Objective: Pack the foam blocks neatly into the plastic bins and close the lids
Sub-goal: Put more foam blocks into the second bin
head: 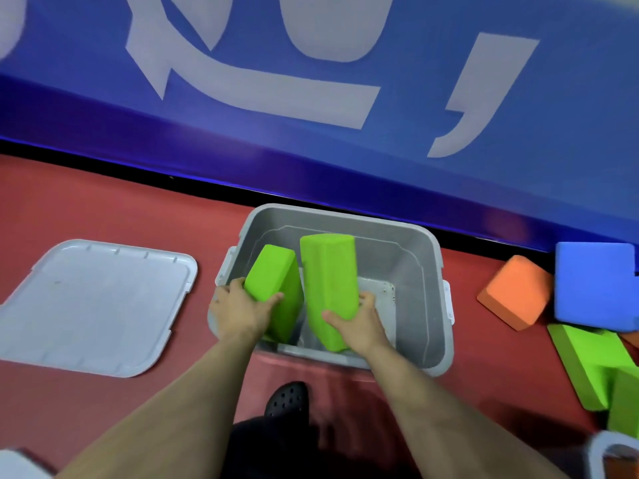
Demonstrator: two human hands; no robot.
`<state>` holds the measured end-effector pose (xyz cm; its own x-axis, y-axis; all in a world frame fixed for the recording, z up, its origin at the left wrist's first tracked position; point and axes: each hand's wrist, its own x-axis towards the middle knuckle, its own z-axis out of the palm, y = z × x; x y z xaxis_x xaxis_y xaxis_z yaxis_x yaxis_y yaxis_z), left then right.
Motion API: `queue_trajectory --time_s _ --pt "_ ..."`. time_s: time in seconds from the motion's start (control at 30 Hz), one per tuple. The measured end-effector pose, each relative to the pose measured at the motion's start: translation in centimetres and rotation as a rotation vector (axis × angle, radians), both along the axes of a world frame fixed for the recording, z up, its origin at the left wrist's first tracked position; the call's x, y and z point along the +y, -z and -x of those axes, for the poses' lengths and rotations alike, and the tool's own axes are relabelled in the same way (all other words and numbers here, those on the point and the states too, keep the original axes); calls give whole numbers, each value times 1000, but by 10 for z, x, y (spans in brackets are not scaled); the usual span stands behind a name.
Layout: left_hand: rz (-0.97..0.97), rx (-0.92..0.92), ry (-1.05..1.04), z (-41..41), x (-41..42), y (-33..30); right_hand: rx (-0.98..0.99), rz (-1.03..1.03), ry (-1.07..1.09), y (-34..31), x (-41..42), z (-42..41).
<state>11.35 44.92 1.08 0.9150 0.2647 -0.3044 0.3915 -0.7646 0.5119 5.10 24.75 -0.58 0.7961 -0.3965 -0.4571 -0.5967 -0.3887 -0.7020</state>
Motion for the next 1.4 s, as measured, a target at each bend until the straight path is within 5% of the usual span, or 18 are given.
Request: queue_trajectory --time_s 0.13,0.43,1.1,1.4 --pt "14 206 108 2 -12 11 179 -13 -289 3 5 8" --pt "31 159 220 7 -33 -4 121 16 -223 -11 -35 19" --pt "326 42 650 79 -283 -26 -37 122 283 -35 -215 110" --pt "372 68 897 104 -419 8 -24 244 555 -22 -383 149"
